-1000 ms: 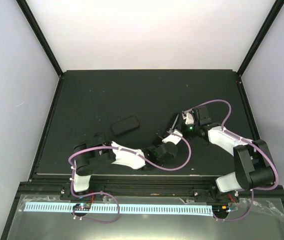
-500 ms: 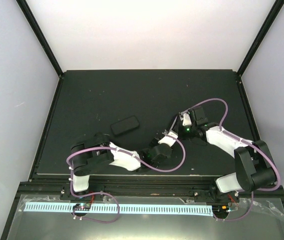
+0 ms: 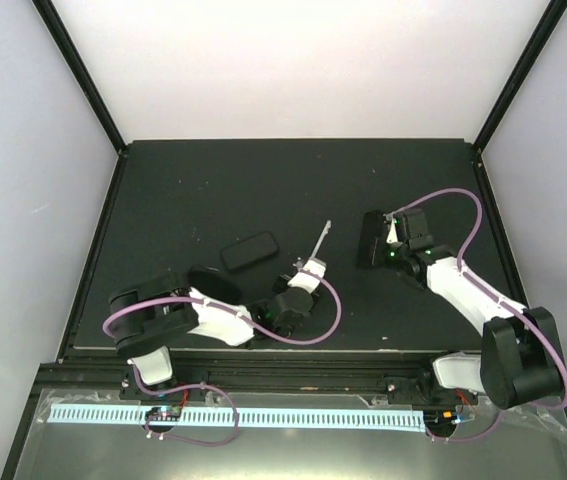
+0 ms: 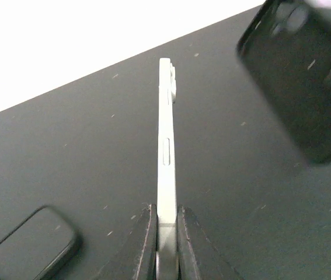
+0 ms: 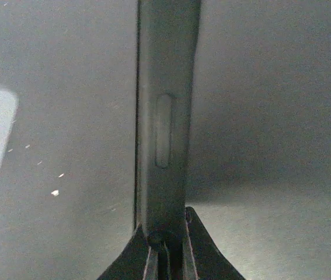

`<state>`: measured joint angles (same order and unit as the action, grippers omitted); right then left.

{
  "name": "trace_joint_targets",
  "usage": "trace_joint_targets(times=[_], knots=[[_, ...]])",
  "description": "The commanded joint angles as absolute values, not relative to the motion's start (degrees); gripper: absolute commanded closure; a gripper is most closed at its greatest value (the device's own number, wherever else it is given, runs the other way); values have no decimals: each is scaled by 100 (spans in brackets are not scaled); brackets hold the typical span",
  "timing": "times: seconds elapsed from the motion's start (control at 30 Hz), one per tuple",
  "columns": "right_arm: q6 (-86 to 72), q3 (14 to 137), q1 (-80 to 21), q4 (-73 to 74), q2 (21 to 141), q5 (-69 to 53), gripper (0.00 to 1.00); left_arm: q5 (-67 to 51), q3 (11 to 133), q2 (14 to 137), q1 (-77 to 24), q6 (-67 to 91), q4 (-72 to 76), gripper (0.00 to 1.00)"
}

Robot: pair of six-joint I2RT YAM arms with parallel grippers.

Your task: Take the phone out of the phone case

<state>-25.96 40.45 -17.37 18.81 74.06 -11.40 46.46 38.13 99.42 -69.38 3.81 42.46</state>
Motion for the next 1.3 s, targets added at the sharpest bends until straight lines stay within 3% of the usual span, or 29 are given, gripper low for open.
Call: trace_joint_targets(times=[0.0, 0.37, 0.8, 1.13, 1.2, 1.27], knots=[[-1980, 4201, -1582, 1733, 7152, -177, 99, 5031, 3496, 9682, -6882, 391, 4727, 99], [-204, 5513, -214, 2751, 7263, -1358, 99, 4840, 3178, 9398, -6876, 456, 4974, 99], [1504, 7691, 763, 5213, 9613, -1490, 99, 4843, 3172, 9360, -6899, 519, 4856, 99], [1806, 8358, 1578, 5597, 11109, -1828, 99, 4730, 3243, 9413, -6917, 513, 4739, 98], [1790, 8387, 1581, 5520, 11231, -1796, 88, 4690, 3272, 9434, -6924, 518, 4695, 98], [1776, 8355, 1588, 5468, 11177, -1829, 55, 4680, 3314, 9468, -6934, 519, 4635, 98]])
